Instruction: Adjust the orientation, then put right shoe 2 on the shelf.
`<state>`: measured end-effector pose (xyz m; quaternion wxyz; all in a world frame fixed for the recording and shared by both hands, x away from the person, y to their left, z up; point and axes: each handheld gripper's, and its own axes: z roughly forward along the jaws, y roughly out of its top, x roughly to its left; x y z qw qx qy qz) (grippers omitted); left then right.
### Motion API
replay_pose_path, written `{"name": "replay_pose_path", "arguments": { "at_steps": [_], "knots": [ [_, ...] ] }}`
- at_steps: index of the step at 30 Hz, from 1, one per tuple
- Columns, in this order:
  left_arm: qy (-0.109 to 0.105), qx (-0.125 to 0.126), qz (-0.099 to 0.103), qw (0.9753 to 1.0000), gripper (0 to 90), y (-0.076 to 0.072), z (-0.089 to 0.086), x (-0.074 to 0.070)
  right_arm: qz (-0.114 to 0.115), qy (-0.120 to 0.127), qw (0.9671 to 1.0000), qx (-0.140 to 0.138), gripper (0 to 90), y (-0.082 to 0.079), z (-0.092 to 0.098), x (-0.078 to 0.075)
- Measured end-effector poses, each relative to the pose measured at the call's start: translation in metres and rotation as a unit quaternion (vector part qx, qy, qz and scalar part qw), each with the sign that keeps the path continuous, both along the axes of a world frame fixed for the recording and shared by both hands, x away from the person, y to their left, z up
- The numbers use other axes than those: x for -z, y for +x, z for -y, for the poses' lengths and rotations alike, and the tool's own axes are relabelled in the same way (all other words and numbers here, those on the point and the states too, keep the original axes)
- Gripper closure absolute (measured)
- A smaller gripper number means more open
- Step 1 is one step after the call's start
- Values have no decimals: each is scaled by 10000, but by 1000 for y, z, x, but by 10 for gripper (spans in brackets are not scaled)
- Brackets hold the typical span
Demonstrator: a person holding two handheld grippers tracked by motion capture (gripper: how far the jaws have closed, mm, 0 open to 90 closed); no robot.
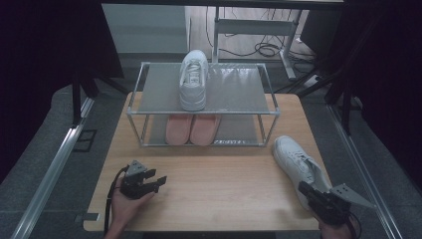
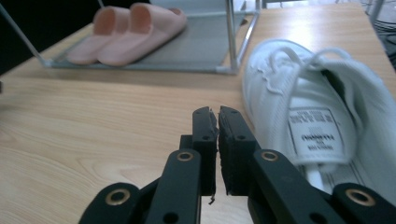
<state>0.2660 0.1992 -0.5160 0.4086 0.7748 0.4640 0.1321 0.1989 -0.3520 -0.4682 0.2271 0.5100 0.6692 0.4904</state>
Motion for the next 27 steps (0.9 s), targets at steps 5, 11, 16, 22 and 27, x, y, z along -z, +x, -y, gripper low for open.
{"name": "replay_pose_path", "arguments": {
  "at_steps": [5, 11, 16, 22, 27],
  "knots": [
    [-10, 10, 29, 10000, 457, 0, -1, -1, 68, 176, 9997, -151, 788, 7, -2, -8],
    [-12, 12, 29, 10000, 456, 0, -2, -2, 114, 305, 9990, -316, 722, 16, -3, -21],
    [-24, 4, 18, 10000, 456, 0, -2, -2, 136, 333, 9987, -373, 703, 24, -1, -31],
    [-36, -15, 1, 10000, 456, -1, -2, -2, 136, 432, 9982, -383, 701, 32, 2, -35],
    [-94, -26, -4, 10000, 456, -1, -3, -2, 117, 476, 9981, -383, 691, 36, 5, -37]
  ]
}}
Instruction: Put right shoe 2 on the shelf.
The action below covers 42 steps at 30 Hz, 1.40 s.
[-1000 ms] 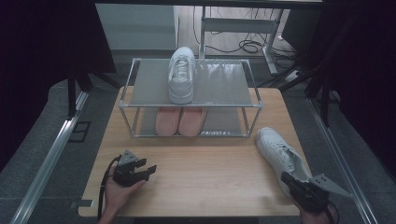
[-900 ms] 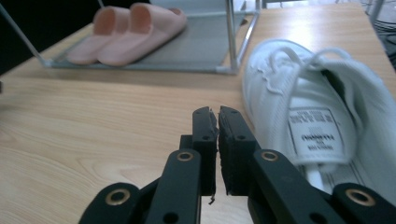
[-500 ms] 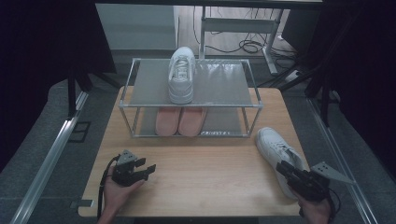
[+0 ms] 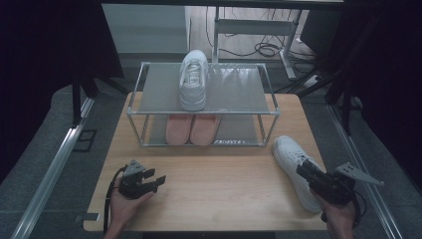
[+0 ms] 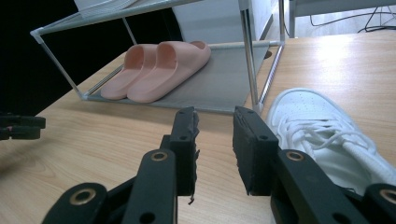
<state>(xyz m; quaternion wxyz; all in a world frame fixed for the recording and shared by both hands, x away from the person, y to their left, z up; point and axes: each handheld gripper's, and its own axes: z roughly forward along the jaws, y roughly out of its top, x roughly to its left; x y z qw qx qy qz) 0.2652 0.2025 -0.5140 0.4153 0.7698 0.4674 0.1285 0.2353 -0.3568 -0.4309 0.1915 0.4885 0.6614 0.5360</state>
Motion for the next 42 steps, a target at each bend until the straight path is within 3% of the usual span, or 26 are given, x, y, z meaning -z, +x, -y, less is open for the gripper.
{"name": "replay_pose_path", "arguments": {
  "at_steps": [8, 18, 26, 42],
  "knots": [
    [57, 54, -24, 10000, 456, 1, 2, 3, -24, 8, 10000, 28, 683, 7, 9, -4],
    [22, 20, -32, 10000, 456, 0, 1, 2, -98, 7, 9995, 291, 683, 14, 30, -4],
    [34, 43, -63, 10000, 454, 1, 2, 3, -345, 1, 9980, 528, 674, 24, 55, 12],
    [72, 79, -89, 9999, 453, 1, 3, 4, -620, -413, 9956, 570, 604, 37, 66, 34]
  ]
}}
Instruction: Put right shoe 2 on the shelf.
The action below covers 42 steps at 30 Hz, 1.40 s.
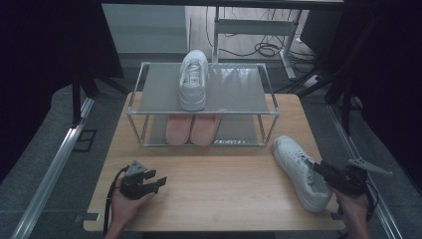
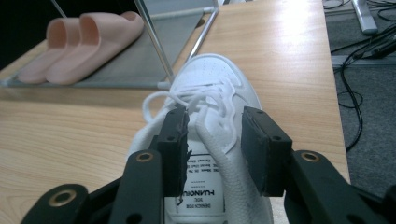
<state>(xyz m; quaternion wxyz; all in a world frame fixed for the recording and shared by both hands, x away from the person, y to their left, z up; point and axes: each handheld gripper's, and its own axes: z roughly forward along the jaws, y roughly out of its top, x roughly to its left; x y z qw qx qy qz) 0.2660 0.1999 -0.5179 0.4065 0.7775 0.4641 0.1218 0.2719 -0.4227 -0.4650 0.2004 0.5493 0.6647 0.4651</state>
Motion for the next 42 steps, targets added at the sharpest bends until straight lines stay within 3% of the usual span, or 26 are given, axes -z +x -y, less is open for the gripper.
{"name": "replay_pose_path", "arguments": {
  "at_steps": [16, 30, 35, 37, 42],
  "knots": [
    [-16, -25, -12, 10000, 451, 0, 0, 0, -238, -455, 9985, -171, 556, 20, -6, 9],
    [-14, -27, -7, 10000, 450, 0, 0, 0, -217, -860, 9959, -161, 599, 19, -13, 6],
    [-6, 5, -12, 10000, 451, 0, 0, 1, -297, -918, 9951, -194, 570, 19, -12, 9],
    [-13, 2, -9, 10000, 450, 0, 0, 0, -340, -970, 9946, -134, 598, 20, -12, 11],
    [-30, -27, -14, 10000, 451, 0, 0, 0, -227, -740, 9970, -23, 692, 19, -7, 13]
  ]
}}
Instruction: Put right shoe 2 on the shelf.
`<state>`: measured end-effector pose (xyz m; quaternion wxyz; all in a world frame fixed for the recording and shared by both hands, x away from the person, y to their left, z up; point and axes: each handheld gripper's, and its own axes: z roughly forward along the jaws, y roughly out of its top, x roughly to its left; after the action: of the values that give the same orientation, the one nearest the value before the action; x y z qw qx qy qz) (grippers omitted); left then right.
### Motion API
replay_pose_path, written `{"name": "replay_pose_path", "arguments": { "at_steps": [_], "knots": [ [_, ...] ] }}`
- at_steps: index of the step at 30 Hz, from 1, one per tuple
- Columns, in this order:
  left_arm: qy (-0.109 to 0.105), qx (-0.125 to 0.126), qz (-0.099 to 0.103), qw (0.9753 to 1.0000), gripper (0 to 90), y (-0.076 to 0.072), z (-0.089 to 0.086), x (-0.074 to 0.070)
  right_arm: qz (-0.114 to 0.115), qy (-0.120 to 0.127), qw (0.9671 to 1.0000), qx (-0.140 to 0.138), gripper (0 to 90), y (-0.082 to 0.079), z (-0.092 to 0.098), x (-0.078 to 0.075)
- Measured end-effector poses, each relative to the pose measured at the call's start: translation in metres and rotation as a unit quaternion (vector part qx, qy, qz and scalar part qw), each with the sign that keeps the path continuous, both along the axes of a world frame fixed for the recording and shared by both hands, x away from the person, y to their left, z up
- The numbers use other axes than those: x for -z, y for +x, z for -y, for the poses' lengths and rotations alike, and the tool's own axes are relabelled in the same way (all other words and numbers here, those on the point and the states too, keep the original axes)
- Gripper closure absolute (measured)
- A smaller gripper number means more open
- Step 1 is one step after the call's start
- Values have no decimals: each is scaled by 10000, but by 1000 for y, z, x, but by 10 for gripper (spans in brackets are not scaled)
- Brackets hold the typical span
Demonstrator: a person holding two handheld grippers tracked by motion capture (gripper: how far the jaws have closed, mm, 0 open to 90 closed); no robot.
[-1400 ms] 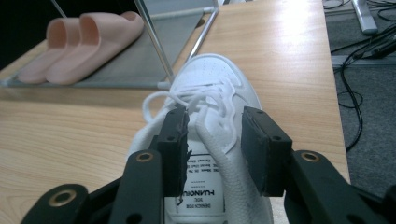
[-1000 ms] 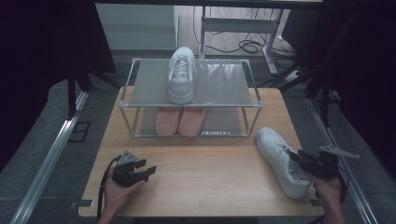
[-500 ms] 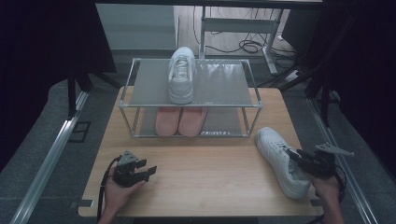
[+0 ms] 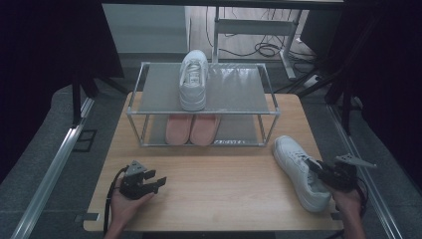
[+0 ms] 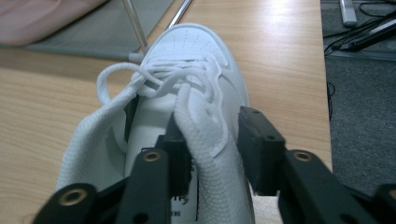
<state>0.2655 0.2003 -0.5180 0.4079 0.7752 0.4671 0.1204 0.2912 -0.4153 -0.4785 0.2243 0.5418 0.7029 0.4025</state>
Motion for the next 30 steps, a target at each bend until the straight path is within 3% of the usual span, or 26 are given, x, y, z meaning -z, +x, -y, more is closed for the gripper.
{"name": "replay_pose_path", "arguments": {
  "at_steps": [4, 7, 14, 18, 21, 27, 30],
  "knots": [
    [15, 13, -11, 10000, 450, 0, 1, 1, 8, 25, 10000, 40, 776, 0, 2, -1],
    [4, -8, 1, 10000, 450, 0, -1, 0, 11, 188, 9998, 55, 795, 1, 4, 0],
    [12, 4, -23, 10000, 450, 1, -1, 1, 135, 978, 9950, 129, 805, -2, 14, 7],
    [11, -3, -24, 10000, 451, 1, -1, 1, 250, 1488, 9885, 138, 807, -8, 19, 8],
    [4, 5, -16, 10000, 450, 1, -1, 1, 307, 1894, 9813, 144, 806, -13, 20, 7],
    [-2, 2, -20, 10000, 450, 1, -1, 1, 434, 2305, 9721, 72, 805, -23, 16, 6],
    [-8, -15, -28, 10000, 451, 1, -1, 1, 523, 2377, 9699, 54, 806, -27, 11, 4]
  ]
}}
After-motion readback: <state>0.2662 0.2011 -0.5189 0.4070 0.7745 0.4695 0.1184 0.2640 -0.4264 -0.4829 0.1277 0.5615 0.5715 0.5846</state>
